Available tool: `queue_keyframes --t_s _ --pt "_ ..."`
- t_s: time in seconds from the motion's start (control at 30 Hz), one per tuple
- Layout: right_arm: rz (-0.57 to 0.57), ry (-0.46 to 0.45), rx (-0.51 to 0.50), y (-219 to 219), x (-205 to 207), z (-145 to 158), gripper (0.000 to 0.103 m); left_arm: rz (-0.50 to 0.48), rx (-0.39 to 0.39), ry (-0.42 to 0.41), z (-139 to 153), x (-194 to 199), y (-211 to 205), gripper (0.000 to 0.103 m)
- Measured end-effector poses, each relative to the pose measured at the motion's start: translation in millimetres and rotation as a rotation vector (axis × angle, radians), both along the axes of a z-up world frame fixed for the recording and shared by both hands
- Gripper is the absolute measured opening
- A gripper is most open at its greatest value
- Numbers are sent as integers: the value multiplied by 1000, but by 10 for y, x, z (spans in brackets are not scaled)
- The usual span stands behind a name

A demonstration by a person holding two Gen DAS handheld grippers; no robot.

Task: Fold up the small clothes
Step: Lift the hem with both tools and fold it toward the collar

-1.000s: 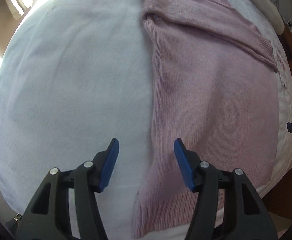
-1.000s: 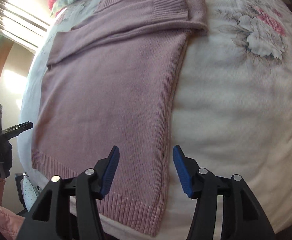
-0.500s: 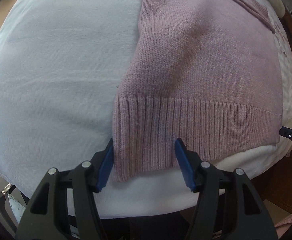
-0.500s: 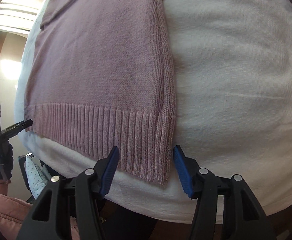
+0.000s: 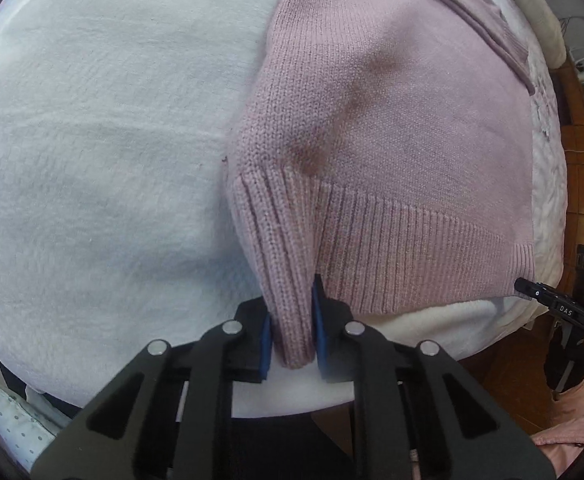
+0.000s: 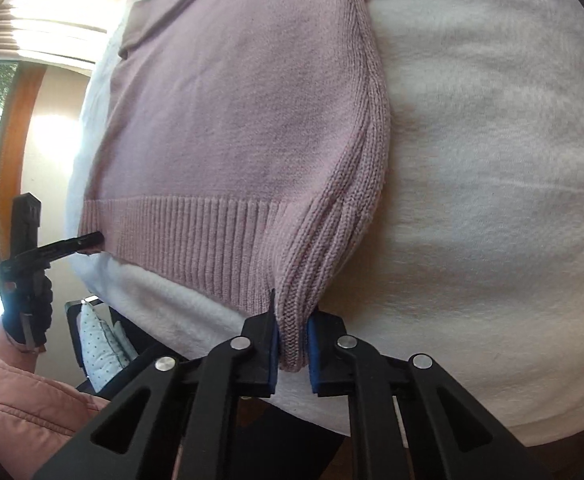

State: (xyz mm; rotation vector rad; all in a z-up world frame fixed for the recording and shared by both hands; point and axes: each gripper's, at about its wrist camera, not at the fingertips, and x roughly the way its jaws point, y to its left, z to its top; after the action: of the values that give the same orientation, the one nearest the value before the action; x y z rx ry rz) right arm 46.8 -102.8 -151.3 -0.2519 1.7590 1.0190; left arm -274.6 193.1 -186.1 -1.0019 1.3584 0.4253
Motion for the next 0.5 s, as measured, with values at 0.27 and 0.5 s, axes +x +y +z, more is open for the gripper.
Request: queue_keyframes --t_s 0.27,0.5 --pt "-159 12 183 66 525 522 11 -1 163 -140 694 333 320 14" --pt "-204 -10 236 362 1030 554 10 23 240 -213 722 801 738 14"
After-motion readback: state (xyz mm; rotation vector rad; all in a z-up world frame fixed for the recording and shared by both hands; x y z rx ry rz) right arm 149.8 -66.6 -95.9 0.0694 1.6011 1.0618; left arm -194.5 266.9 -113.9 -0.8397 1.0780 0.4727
